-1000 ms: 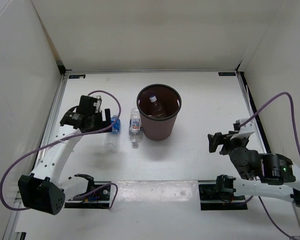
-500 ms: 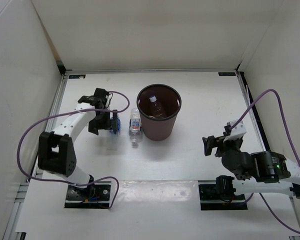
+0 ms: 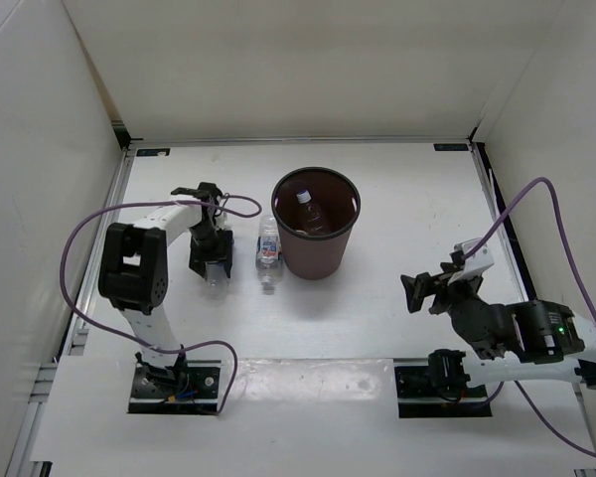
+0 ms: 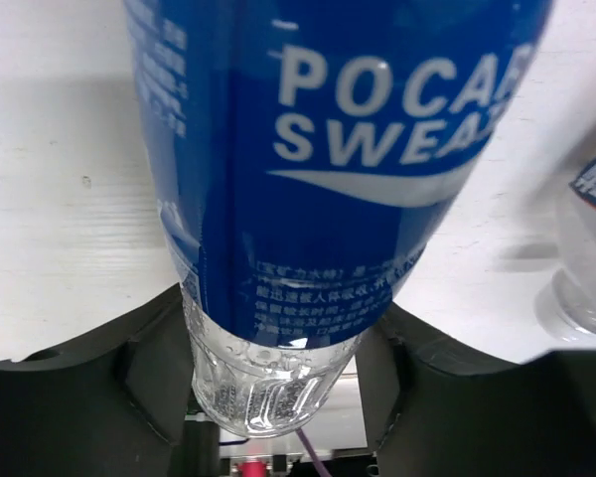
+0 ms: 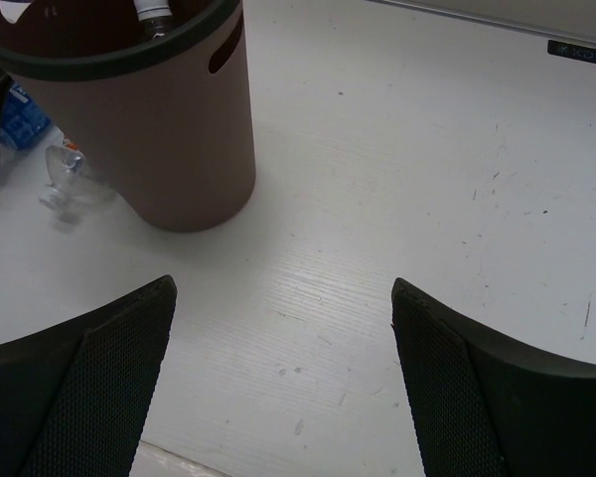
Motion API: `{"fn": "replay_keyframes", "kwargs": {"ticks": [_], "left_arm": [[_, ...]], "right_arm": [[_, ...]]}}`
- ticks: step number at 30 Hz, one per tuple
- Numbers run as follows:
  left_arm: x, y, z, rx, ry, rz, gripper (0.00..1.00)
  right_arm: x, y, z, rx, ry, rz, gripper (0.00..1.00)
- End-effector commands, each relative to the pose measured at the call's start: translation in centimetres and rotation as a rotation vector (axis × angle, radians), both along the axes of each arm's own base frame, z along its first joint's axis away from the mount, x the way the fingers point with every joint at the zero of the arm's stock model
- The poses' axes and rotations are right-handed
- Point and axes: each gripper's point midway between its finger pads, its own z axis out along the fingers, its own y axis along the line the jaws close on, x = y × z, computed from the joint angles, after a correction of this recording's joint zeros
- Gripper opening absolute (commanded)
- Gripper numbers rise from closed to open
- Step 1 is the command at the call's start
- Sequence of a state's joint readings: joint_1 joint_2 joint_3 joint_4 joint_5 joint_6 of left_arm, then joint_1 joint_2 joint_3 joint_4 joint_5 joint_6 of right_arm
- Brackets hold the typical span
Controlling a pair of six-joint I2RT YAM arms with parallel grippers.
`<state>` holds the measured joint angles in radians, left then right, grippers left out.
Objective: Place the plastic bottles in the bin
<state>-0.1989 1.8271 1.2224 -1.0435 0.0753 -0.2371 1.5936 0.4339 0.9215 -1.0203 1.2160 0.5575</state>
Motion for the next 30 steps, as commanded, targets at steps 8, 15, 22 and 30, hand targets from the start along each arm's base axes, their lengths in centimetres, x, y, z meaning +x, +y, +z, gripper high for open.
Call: {"fn": "replay_keyframes", "kwargs": {"ticks": [8, 15, 22, 30], "left_arm": [[3.3, 1.6, 9.5, 0.024, -0.42, 0.052, 0.35], [4.0, 3.3, 22.6, -0.065, -0.94, 0.196, 0.33], [6.2, -2.0, 33.3, -0.198, -1.361, 0.013, 0.33], [5.5, -10.2, 42.1, -0.527, -1.525, -0.362, 0.34]], "right_arm": [[0.2, -0.2, 0.8, 0.062, -0.011, -0.016, 0.9], [0.4, -0.9, 1.0, 0.094, -0.014, -0.045, 0.9], [0.3, -1.0, 1.1, 0.113, -0.008, -0.03, 0.9], [0.3, -1.3, 1.0, 0.126, -0.004, -0.036, 0.9]]}}
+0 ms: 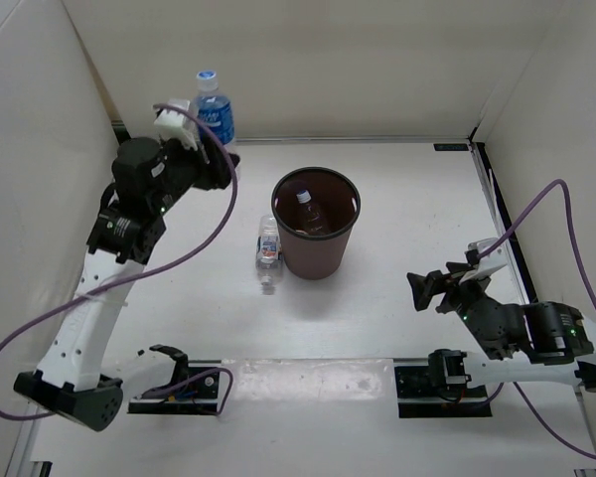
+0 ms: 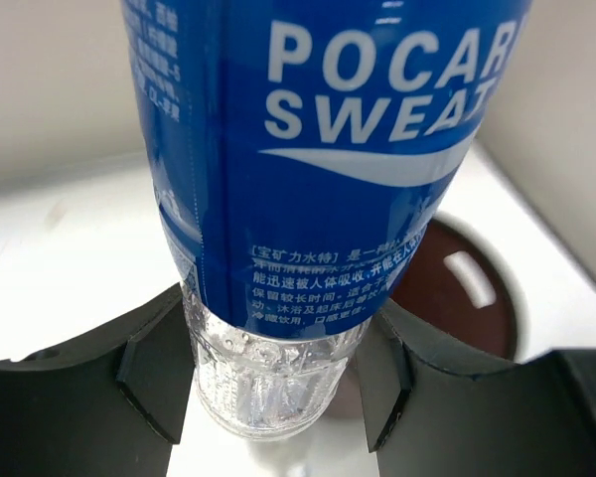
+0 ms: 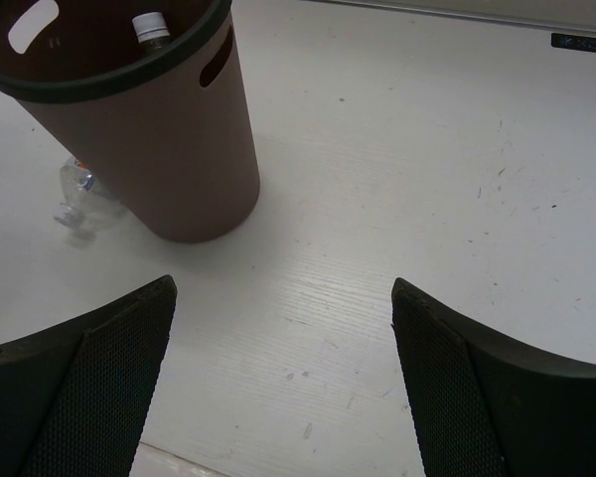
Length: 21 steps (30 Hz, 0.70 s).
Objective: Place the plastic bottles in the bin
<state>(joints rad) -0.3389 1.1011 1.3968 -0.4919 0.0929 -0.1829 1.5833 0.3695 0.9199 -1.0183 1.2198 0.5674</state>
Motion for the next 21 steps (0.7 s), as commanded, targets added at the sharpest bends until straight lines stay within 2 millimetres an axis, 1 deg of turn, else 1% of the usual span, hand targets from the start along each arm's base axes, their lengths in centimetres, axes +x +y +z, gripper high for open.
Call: {"fn": "replay_keyframes", "kwargs": {"ticks": [1, 2, 3, 5, 6, 8, 9, 10, 11, 12, 13, 15, 16, 17, 18, 19, 20, 21], "left_arm": [[-0.3, -4.9, 4.4, -0.013, -0.12, -0.239, 0.34], [-1.0, -6.9, 4.3, -0.016, -0.109, -0.301, 0.34], [-0.2, -8.3, 2.9, -0.005, -0.072, -0.327, 0.34], [-1.2, -11.2, 2.7, 0.022, -0.076, -0.389, 0.34], [-1.0, -13.0, 1.2, 0.051, -0.045, -0.423, 0.34], [-1.0, -13.9, 1.9, 0.076, -0.049, -0.429, 0.34], [-0.7, -15.7, 0.2, 0.1, -0.009, -0.459, 0.34], [-0.9, -16.1, 0.3, 0.102, -0.003, -0.476, 0.34], [-0.6, -16.5, -0.5, 0.107, 0.013, -0.481, 0.34], [-0.8, -16.8, -1.0, 0.106, 0.023, -0.488, 0.34], [-1.0, -17.0, -1.8, 0.103, 0.04, -0.496, 0.35], [-0.9, -17.2, -2.7, 0.108, 0.055, -0.498, 0.35], [-0.9, -17.1, -3.3, 0.117, 0.066, -0.494, 0.39], [-1.0, -17.0, -3.4, 0.12, 0.069, -0.496, 0.42], [-0.9, -17.0, -3.8, 0.124, 0.077, -0.494, 0.47], [-0.7, -16.8, -3.9, 0.133, 0.077, -0.475, 0.61], [-0.6, -16.7, -4.2, 0.138, 0.081, -0.47, 0.7], [-0.6, -16.7, -4.0, 0.137, 0.077, -0.466, 0.8]], "right_arm": [[0.2, -0.1, 0.6, 0.051, -0.006, -0.017, 0.9], [0.1, 0.0, 0.5, 0.045, -0.006, -0.013, 0.9], [0.2, 0.1, 0.5, 0.039, -0.008, -0.015, 0.9], [0.2, 0.1, 0.6, 0.043, -0.007, -0.015, 0.9], [0.2, 0.1, 0.5, 0.039, -0.008, -0.016, 0.9], [0.2, 0.1, 0.5, 0.038, -0.009, -0.02, 0.9], [0.3, 0.0, 0.5, 0.036, -0.008, -0.024, 0.9], [0.3, 0.0, 0.5, 0.033, -0.009, -0.027, 0.9], [0.3, 0.0, 0.5, 0.033, -0.007, -0.024, 0.9], [0.3, 0.0, 0.5, 0.038, -0.007, -0.023, 0.9], [0.2, 0.1, 0.5, 0.036, -0.007, -0.02, 0.9], [0.2, 0.1, 0.6, 0.037, -0.007, -0.015, 0.9], [0.2, 0.1, 0.5, 0.037, -0.007, -0.015, 0.9], [0.2, 0.1, 0.5, 0.04, -0.006, -0.015, 0.9], [0.2, 0.2, 0.5, 0.037, -0.007, -0.01, 0.9], [0.1, 0.3, 0.5, 0.035, -0.006, -0.009, 0.9], [0.1, 0.4, 0.5, 0.037, -0.006, -0.002, 0.9], [0.1, 0.3, 0.5, 0.036, -0.007, -0.003, 0.9]]}}
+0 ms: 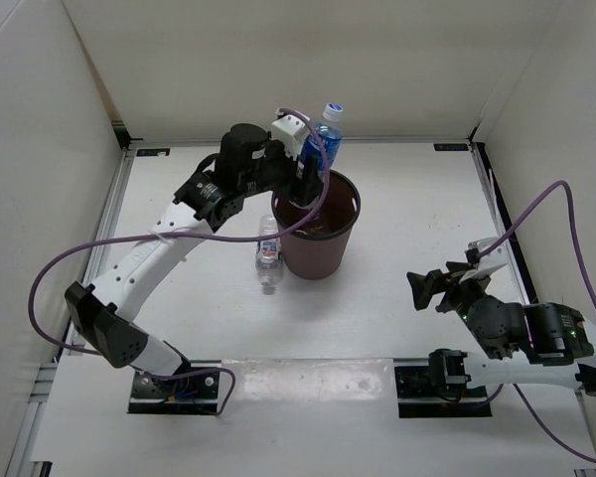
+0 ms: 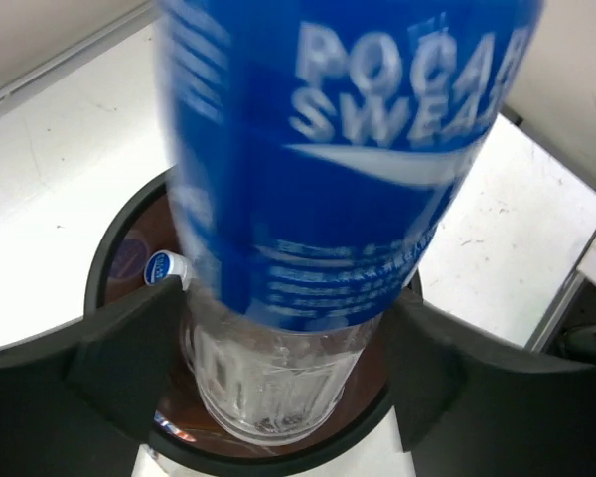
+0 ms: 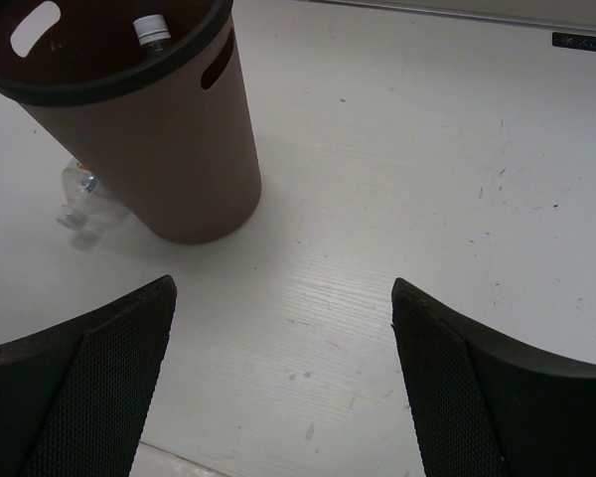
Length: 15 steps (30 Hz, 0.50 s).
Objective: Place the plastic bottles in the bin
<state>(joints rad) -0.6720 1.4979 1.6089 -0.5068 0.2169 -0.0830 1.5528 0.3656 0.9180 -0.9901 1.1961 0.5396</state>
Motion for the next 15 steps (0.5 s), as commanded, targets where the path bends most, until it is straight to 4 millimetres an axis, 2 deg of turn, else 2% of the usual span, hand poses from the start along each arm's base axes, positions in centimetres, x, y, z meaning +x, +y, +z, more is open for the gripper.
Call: {"fn": "replay_keyframes", "kwargs": {"ticks": [1, 2, 4, 7, 10, 12, 13, 14, 15], "left_arm": [[-0.5, 0.7, 1.6, -0.014, -0.044, 0.021, 0.93], [-0.4, 0.7, 1.6, -0.016, -0.043, 0.029, 1.0], [-0.2, 0.7, 1.5, -0.021, -0.031, 0.046, 1.0], [0.2, 1.9, 1.2, -0.002, -0.043, 0.107, 1.0], [0.2, 4.1, 2.5, -0.002, -0.117, 0.192, 1.0], [0.1, 7.7, 5.0, -0.003, -0.205, 0.332, 1.0], [-0.2, 9.0, 5.1, -0.002, -0.224, 0.374, 1.0], [0.4, 11.2, 5.5, 0.01, -0.251, 0.481, 1.0], [-0.1, 14.0, 6.4, -0.01, -0.275, 0.585, 1.0]], "right_arm": [[0.0, 0.4, 0.4, 0.031, -0.007, 0.004, 0.9], [0.0, 0.4, 0.4, 0.031, -0.009, 0.004, 0.9], [0.0, 0.4, 0.3, 0.028, -0.008, 0.002, 0.9], [0.1, 0.4, 0.3, 0.025, -0.011, -0.006, 0.9], [0.2, 0.2, 0.4, 0.035, -0.011, -0.011, 0.9], [0.2, 0.2, 0.3, 0.03, -0.011, -0.012, 0.9], [0.1, 0.3, 0.3, 0.029, -0.011, -0.01, 0.9], [0.1, 0.3, 0.3, 0.028, -0.011, -0.008, 0.9], [0.1, 0.3, 0.3, 0.028, -0.01, -0.005, 0.9]]}}
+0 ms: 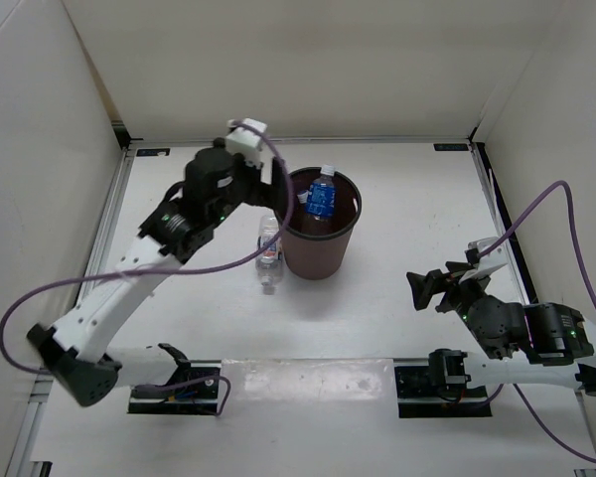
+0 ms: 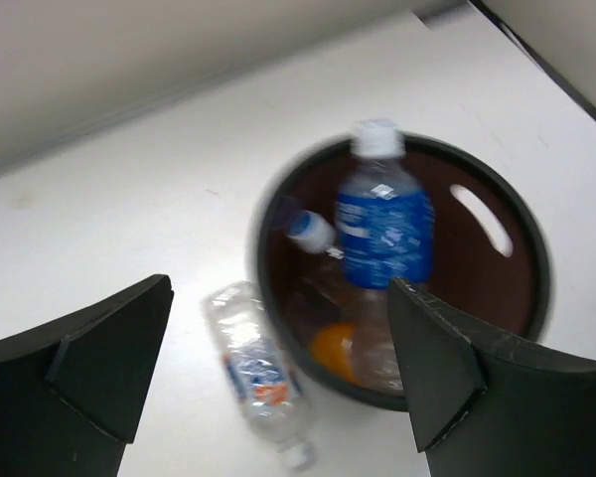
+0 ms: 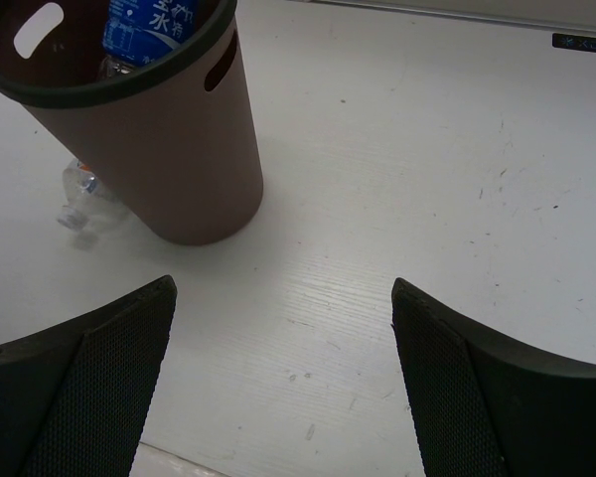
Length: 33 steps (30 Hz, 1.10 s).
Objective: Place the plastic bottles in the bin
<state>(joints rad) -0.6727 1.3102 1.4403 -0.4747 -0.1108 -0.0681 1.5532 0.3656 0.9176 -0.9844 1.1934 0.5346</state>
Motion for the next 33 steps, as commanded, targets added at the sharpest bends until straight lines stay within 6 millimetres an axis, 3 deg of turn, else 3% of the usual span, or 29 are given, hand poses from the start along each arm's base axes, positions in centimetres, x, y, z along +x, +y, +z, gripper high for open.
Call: {"fn": "replay_keyframes", "kwargs": {"ticks": [1, 4, 5, 6, 7, 8, 9, 10, 11, 12, 13, 15, 16, 18, 19, 22, 23, 28, 33], "left_arm": [[-0.1, 8.6, 5.6, -0.057, -0.196, 0.352, 1.0], [0.8, 13.5, 5.7, -0.088, -0.196, 0.539, 1.0], [0.9, 14.0, 5.6, -0.131, -0.167, 0.567, 1.0], [2.5, 16.0, 3.6, -0.101, -0.108, 0.643, 1.0], [3.0, 16.6, 4.1, -0.133, -0.095, 0.659, 1.0], [4.1, 16.5, 1.0, -0.16, 0.028, 0.696, 1.0], [5.3, 17.8, -0.5, -0.206, 0.115, 0.688, 1.0], [6.8, 17.6, -3.3, -0.213, 0.219, 0.685, 1.0], [7.7, 16.0, -5.6, -0.282, 0.378, 0.637, 1.0], [8.1, 16.3, -6.7, -0.324, 0.454, 0.613, 0.99], [9.2, 16.6, -10.0, -0.319, 0.553, 0.637, 0.99], [9.1, 15.6, -11.5, -0.339, 0.628, 0.561, 0.99], [8.9, 13.8, -13.4, -0.344, 0.709, 0.459, 0.98], [8.5, 12.5, -14.0, -0.33, 0.764, 0.362, 0.96], [7.6, 11.4, -16.5, -0.315, 0.884, 0.3, 0.95], [7.0, 9.9, -17.8, -0.321, 0.906, 0.231, 0.95], [6.3, 9.6, -19.1, -0.308, 0.934, 0.229, 0.95], [5.0, 6.9, -20.8, -0.191, 0.954, 0.159, 1.0], [3.6, 5.9, -23.4, -0.045, 1.022, 0.166, 1.0]], "right_arm": [[0.1, 0.3, 0.3, 0.025, -0.01, -0.006, 0.9], [0.1, 0.4, 0.3, 0.019, -0.009, -0.01, 0.9], [0.2, 0.4, 0.2, 0.015, -0.009, -0.012, 0.9], [0.1, 0.5, 0.2, 0.016, -0.007, -0.009, 0.9], [0.1, 0.4, 0.2, 0.016, -0.008, -0.011, 0.9], [0.1, 0.4, 0.2, 0.015, -0.008, -0.012, 0.9], [0.1, 0.4, 0.2, 0.016, -0.008, -0.011, 0.9], [0.1, 0.4, 0.2, 0.013, -0.007, -0.011, 0.9], [0.2, 0.4, 0.2, 0.018, -0.007, -0.014, 0.9], [0.2, 0.3, 0.2, 0.015, -0.008, -0.015, 0.9], [0.2, 0.3, 0.2, 0.015, -0.009, -0.018, 0.9], [0.2, 0.2, 0.1, 0.019, -0.005, -0.015, 0.9], [0.1, 0.2, 0.2, 0.024, -0.006, -0.013, 0.9], [0.1, 0.3, 0.1, 0.021, -0.005, -0.009, 0.9], [0.1, 0.3, 0.3, 0.025, -0.006, -0.007, 0.9], [0.0, 0.3, 0.2, 0.028, -0.004, -0.003, 0.9], [0.0, 0.5, 0.1, 0.019, -0.004, 0.003, 0.9], [-0.1, 0.6, 0.2, 0.026, -0.003, 0.01, 0.9], [-0.2, 0.7, 0.1, 0.029, 0.001, 0.024, 0.9]]}}
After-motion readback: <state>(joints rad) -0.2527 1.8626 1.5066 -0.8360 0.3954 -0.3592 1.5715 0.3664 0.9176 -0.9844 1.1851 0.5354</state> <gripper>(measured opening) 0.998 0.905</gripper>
